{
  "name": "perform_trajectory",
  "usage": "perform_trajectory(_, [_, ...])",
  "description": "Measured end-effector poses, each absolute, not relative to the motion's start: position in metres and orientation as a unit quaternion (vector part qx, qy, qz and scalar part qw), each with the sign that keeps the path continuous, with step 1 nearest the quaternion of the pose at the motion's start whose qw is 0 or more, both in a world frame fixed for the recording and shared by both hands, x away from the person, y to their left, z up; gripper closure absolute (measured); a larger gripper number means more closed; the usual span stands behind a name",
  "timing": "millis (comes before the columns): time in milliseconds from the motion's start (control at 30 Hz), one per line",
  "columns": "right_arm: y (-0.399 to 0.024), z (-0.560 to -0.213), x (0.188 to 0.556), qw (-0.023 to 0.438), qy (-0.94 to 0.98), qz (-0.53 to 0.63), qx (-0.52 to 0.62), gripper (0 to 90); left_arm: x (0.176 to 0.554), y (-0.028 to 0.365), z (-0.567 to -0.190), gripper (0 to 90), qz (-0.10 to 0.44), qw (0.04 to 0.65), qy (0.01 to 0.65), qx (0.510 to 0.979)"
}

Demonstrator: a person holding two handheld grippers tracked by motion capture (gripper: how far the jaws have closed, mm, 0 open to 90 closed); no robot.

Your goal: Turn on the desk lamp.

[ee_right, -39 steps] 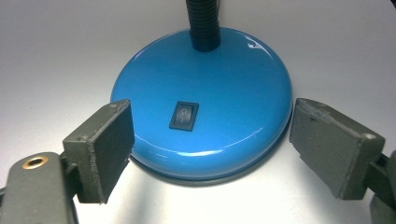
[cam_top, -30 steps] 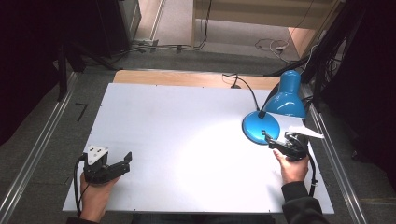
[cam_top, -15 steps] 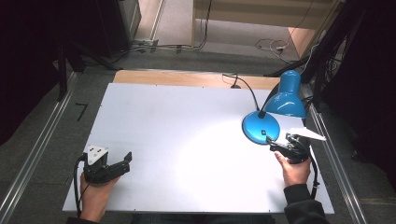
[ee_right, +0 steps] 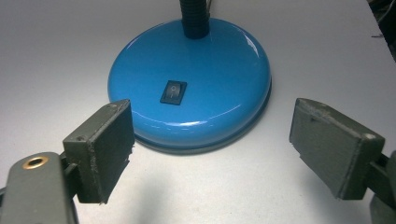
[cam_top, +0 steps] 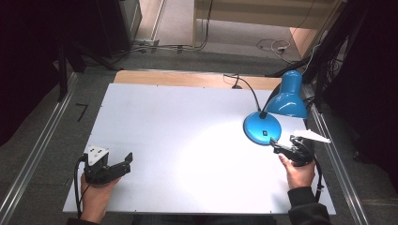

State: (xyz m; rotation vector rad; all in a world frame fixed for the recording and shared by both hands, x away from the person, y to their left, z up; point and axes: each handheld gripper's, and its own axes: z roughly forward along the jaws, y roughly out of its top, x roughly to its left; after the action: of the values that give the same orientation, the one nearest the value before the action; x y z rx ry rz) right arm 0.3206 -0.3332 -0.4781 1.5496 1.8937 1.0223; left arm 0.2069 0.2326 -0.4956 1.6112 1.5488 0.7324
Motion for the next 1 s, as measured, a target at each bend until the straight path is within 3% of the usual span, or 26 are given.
perform_trajectory(1000, [-0.344, -0.476, 0.309, 0.248, 0.693, 0.367, 0.569, 12.6, 0.207, 0.232, -0.496, 14.1, 0.286, 0.383, 0.608, 0.633])
